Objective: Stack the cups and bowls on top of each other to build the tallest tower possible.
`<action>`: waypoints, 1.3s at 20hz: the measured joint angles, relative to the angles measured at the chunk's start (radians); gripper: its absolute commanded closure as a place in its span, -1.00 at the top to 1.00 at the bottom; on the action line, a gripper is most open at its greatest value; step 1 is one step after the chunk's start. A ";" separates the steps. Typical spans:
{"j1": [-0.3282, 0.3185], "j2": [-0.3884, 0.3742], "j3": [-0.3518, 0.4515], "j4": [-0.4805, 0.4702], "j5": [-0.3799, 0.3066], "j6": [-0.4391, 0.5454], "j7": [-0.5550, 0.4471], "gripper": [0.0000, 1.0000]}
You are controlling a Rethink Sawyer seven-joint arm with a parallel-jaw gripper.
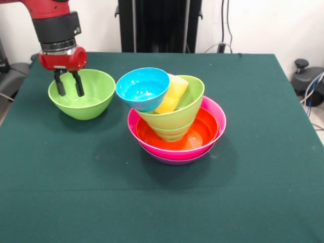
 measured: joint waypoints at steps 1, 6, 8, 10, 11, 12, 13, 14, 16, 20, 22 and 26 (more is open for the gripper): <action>-0.001 -0.009 0.001 0.002 0.002 0.000 0.000 1.00; -0.008 -0.074 0.010 0.018 0.030 0.007 0.000 1.00; -0.012 -0.101 0.017 0.022 0.045 0.015 0.000 1.00; -0.026 -0.145 0.033 0.022 0.076 0.035 0.000 1.00; -0.030 -0.154 0.037 0.023 0.083 0.041 0.000 1.00; -0.049 -0.185 0.057 0.023 0.108 0.066 0.000 1.00; -0.054 -0.192 0.063 0.023 0.114 0.073 0.000 1.00; -0.062 -0.201 0.070 0.023 0.122 0.082 0.000 1.00; -0.085 -0.223 0.093 0.024 0.145 0.106 -0.002 1.00; -0.115 -0.239 0.118 0.024 0.160 0.128 -0.014 1.00; -0.135 -0.241 0.133 0.024 0.161 0.144 -0.032 1.00; -0.144 -0.220 0.132 0.020 0.149 0.145 -0.055 1.00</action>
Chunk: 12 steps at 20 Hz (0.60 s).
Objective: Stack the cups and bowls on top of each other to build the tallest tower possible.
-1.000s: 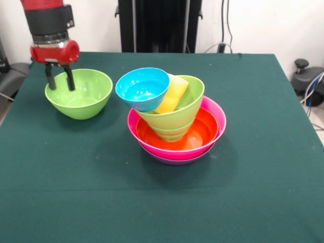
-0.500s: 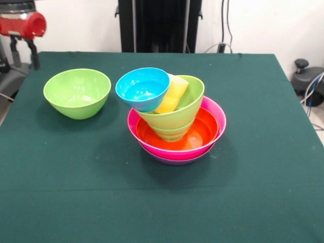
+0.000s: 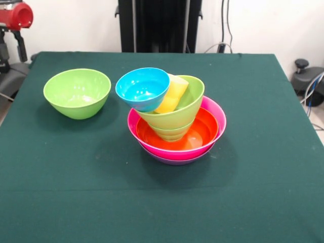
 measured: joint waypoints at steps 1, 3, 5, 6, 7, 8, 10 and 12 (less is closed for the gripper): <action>0.000 0.011 -0.001 -0.003 -0.011 0.000 -0.004 1.00; 0.002 0.053 -0.004 -0.014 -0.056 -0.001 -0.009 1.00; 0.002 0.086 -0.005 -0.021 -0.088 -0.003 -0.009 1.00; 0.002 0.094 -0.006 -0.022 -0.098 -0.003 -0.009 1.00; 0.002 0.103 -0.006 -0.022 -0.107 -0.003 -0.009 1.00; 0.002 0.124 -0.006 -0.023 -0.126 -0.003 -0.009 1.00; 0.002 0.142 -0.006 -0.023 -0.141 -0.003 -0.009 1.00; 0.002 0.159 -0.006 -0.024 -0.154 -0.003 -0.009 1.00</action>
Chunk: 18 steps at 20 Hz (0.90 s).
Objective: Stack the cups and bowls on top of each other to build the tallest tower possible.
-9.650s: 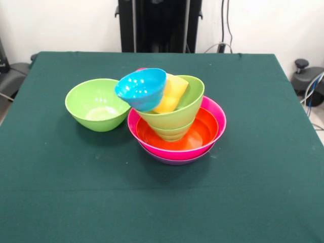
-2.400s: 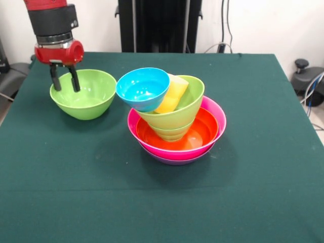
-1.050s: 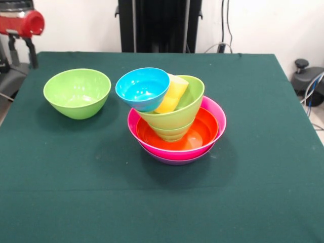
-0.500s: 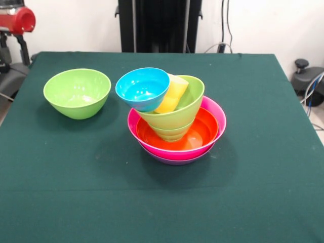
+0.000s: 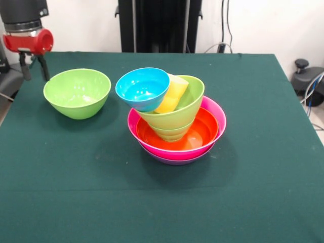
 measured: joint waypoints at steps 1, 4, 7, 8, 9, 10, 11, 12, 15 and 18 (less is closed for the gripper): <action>0.000 0.009 0.000 0.000 -0.005 0.000 0.000 1.00; -0.001 0.035 0.000 -0.004 -0.019 0.000 0.000 1.00; -0.004 0.051 0.000 -0.010 -0.021 0.000 0.000 1.00; -0.005 0.057 -0.002 -0.013 -0.022 0.000 0.000 1.00; -0.005 0.060 -0.003 -0.015 -0.022 0.000 0.000 1.00; -0.006 0.066 -0.005 -0.020 -0.023 0.000 0.000 1.00; -0.006 0.069 -0.006 -0.023 -0.023 0.000 0.000 1.00; -0.006 0.072 -0.007 -0.025 -0.024 0.000 0.000 1.00; -0.007 0.079 -0.014 -0.037 -0.026 0.000 -0.002 1.00; -0.008 0.084 -0.017 -0.046 -0.027 0.000 -0.005 1.00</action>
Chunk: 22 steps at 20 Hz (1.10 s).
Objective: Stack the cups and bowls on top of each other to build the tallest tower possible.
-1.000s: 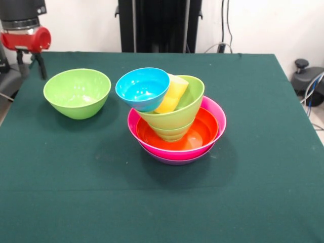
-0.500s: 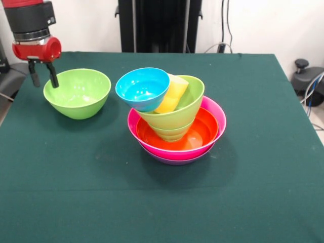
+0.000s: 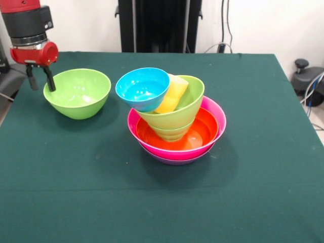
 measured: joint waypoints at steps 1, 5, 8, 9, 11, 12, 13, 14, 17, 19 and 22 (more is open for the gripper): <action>0.000 0.003 -0.002 -0.004 -0.003 0.000 -0.001 1.00; 0.000 0.005 -0.002 -0.006 -0.011 0.000 -0.001 1.00; 0.001 0.005 -0.002 -0.006 -0.018 0.000 -0.001 1.00; 0.003 0.004 -0.003 -0.006 -0.022 0.000 -0.001 1.00; 0.008 0.002 -0.005 -0.006 -0.030 0.000 -0.001 1.00; 0.013 0.000 -0.008 -0.006 -0.038 0.000 -0.001 1.00; 0.027 -0.004 -0.016 -0.006 -0.057 0.000 -0.001 1.00; 0.033 -0.005 -0.020 -0.006 -0.064 -0.001 -0.001 1.00; 0.052 -0.006 -0.034 -0.006 -0.086 -0.005 -0.001 1.00; 0.081 -0.004 -0.054 -0.006 -0.117 -0.021 -0.001 1.00; 0.100 0.005 -0.069 -0.006 -0.139 -0.035 -0.001 1.00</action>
